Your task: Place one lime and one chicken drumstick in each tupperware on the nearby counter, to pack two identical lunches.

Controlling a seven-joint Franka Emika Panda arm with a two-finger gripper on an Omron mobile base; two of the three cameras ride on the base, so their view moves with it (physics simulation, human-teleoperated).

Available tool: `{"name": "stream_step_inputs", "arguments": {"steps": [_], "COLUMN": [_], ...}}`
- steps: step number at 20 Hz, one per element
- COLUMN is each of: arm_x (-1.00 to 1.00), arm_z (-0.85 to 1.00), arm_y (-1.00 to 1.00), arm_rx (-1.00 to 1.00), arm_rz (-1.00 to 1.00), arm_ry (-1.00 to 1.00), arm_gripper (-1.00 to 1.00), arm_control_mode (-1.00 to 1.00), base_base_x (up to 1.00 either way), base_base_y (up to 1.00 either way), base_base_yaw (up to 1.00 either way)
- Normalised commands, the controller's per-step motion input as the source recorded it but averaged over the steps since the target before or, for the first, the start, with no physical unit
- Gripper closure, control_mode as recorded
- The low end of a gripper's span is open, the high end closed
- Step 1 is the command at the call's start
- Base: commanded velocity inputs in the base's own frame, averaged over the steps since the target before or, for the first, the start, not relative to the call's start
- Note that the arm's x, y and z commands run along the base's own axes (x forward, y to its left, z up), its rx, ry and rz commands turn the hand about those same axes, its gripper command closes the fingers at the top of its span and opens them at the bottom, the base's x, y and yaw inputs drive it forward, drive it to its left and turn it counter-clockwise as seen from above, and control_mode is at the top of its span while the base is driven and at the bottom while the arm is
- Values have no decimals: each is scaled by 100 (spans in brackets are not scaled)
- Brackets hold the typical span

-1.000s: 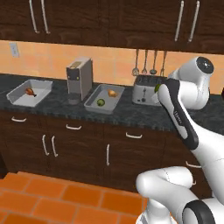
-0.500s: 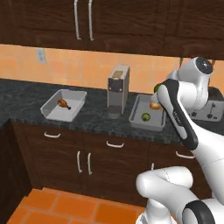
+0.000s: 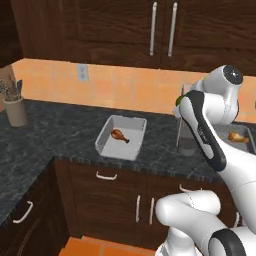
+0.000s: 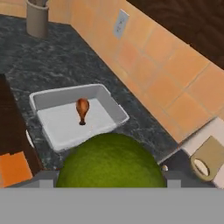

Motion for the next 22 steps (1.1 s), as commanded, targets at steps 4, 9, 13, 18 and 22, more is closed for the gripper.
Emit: {"name": "stream_step_inputs", "arguments": {"steps": [4, 9, 13, 18, 22], "arm_x": [0, 0, 0, 0, 0], "arm_z": [0, 0, 0, 0, 0], "arm_y": [0, 0, 0, 0, 0], "arm_rx": [0, 0, 0, 0, 0], "arm_rz": [0, 0, 0, 0, 0], "arm_ry": [0, 0, 0, 0, 0], "arm_gripper": [100, 100, 100, 100, 100], "arm_control_mode": [100, 100, 100, 100, 100], "base_base_x": [60, 44, 40, 36, 25], "base_base_y": [100, 100, 59, 17, -1], "base_base_yaw": [-11, -16, -22, -26, -20]}}
